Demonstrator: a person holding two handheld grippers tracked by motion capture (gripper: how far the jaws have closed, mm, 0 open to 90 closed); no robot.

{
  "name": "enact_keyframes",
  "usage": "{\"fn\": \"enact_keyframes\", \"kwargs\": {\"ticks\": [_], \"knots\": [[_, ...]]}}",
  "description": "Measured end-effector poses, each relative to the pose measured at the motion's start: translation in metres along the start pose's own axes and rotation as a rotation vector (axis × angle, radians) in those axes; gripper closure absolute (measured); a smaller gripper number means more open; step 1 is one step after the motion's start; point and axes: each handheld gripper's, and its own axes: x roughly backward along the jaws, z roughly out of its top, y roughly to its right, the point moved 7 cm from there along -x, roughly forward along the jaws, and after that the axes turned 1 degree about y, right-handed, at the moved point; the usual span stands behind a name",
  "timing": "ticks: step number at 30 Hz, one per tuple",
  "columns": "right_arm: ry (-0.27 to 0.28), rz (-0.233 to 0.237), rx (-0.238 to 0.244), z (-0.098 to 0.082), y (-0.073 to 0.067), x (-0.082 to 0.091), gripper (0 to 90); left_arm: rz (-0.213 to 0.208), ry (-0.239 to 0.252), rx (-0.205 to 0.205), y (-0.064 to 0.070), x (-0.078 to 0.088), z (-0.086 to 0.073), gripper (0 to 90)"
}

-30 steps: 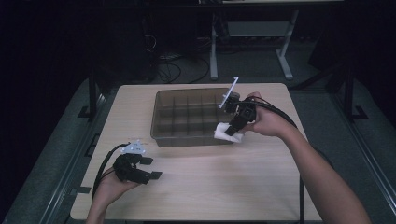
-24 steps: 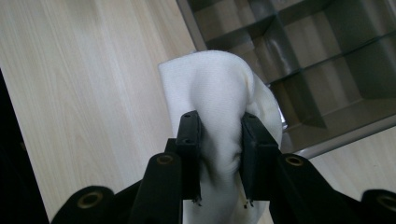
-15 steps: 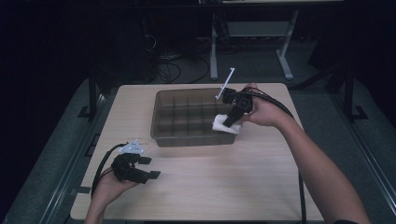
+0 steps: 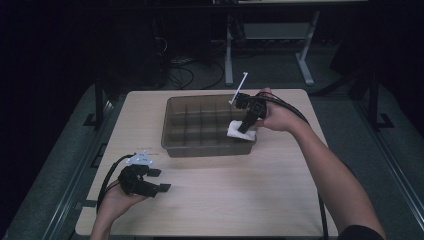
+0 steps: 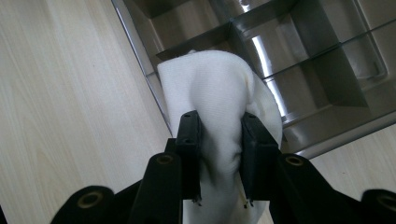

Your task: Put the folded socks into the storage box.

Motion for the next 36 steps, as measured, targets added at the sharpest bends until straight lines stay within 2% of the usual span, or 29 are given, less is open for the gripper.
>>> {"fn": "enact_keyframes", "kwargs": {"ticks": [29,36], "knots": [[-0.028,0.009,-0.039,-0.001,0.021,-0.028,71.5,0.010,0.003,0.013,-0.003,0.003,-0.004,29.8],[-0.040,0.018,-0.038,-0.001,0.020,-0.037,71.5,0.008,-0.003,0.013,-0.003,0.001,-0.006,29.8]]}}
